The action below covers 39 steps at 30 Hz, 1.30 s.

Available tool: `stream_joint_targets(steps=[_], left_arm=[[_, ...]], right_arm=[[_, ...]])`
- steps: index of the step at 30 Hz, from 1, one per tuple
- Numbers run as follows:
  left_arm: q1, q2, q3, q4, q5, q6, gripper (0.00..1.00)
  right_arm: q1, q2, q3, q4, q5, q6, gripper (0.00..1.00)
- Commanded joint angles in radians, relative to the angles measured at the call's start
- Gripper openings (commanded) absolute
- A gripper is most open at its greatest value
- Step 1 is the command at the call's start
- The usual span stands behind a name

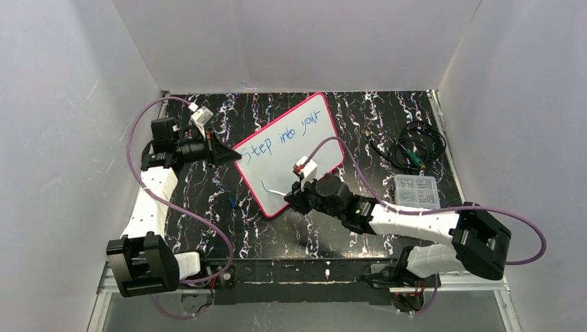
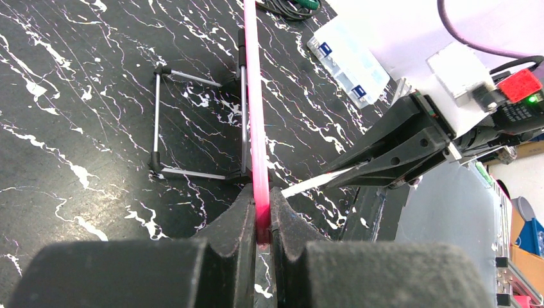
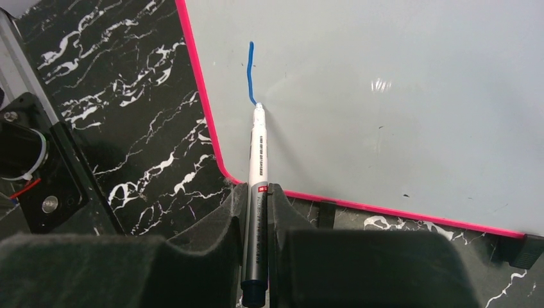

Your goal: Write a sentence on the whiteboard

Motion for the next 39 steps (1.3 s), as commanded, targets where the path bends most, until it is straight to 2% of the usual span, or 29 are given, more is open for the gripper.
stream_joint_targets(steps=[1, 8, 17, 27, 39], left_arm=[[-0.013, -0.036, 0.008, -0.028, 0.065, 0.026, 0.0], [-0.014, -0.031, 0.008, -0.026, 0.066, 0.023, 0.0], [-0.014, -0.031, 0.01, -0.025, 0.068, 0.024, 0.0], [-0.014, -0.032, 0.01, -0.025, 0.068, 0.024, 0.0], [-0.013, -0.036, 0.009, -0.025, 0.068, 0.023, 0.0]], right_arm=[[0.005, -0.065, 0.02, 0.065, 0.009, -0.008, 0.01], [0.004, -0.048, 0.051, 0.14, 0.072, -0.024, 0.01], [0.003, 0.031, 0.107, 0.191, 0.057, -0.058, 0.01], [0.003, 0.055, 0.115, 0.151, 0.099, -0.057, 0.01], [0.004, 0.012, 0.062, 0.085, 0.183, -0.028, 0.01]])
